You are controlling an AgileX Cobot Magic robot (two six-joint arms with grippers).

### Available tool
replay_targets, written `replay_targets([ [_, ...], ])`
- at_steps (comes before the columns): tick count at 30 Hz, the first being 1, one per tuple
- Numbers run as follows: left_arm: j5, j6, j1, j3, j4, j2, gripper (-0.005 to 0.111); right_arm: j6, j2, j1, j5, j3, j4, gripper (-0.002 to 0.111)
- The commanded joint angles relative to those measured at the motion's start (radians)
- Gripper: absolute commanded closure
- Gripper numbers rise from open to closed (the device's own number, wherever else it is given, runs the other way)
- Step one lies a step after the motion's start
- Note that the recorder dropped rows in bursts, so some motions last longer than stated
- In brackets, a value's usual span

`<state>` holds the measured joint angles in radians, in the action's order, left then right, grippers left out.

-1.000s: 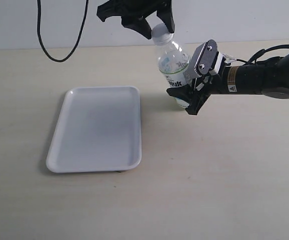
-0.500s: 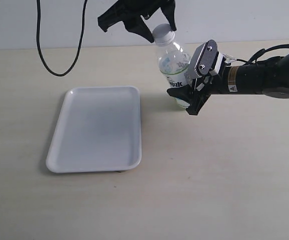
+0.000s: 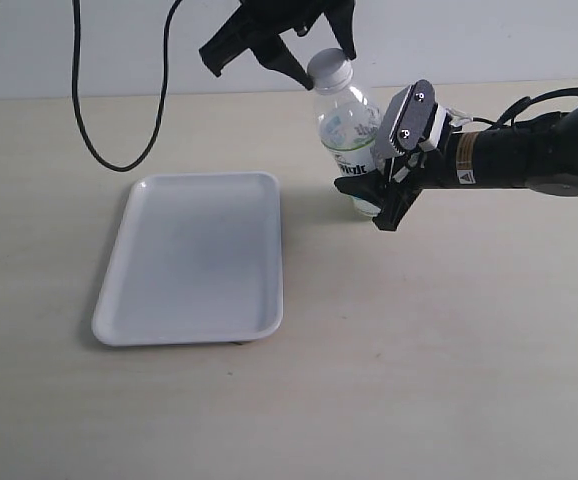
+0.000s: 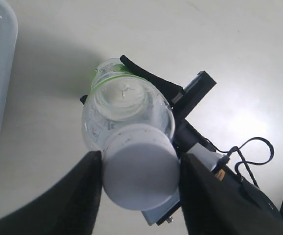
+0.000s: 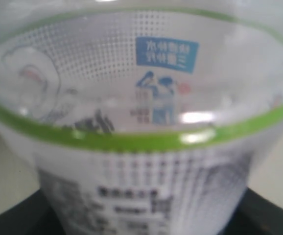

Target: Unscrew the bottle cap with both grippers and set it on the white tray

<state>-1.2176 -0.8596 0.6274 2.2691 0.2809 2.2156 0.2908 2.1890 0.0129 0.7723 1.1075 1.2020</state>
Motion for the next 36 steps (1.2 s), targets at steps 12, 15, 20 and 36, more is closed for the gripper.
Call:
replay_targets([
  [12,-0.004,0.040,0.000,0.002,0.052,-0.004,0.107,0.026,0.007,-0.002,-0.043,-0.004,0.006,0.108],
  [15,-0.004,0.065,0.000,0.002,0.059,-0.004,0.107,0.026,0.007,-0.002,-0.043,-0.004,0.006,0.108],
  [20,-0.003,0.126,0.000,0.002,0.074,-0.004,0.089,0.026,0.007,-0.002,-0.043,-0.004,0.006,0.108],
  [36,0.082,0.586,0.000,0.002,-0.036,-0.024,0.018,0.027,0.007,-0.002,-0.038,-0.004,0.004,0.108],
])
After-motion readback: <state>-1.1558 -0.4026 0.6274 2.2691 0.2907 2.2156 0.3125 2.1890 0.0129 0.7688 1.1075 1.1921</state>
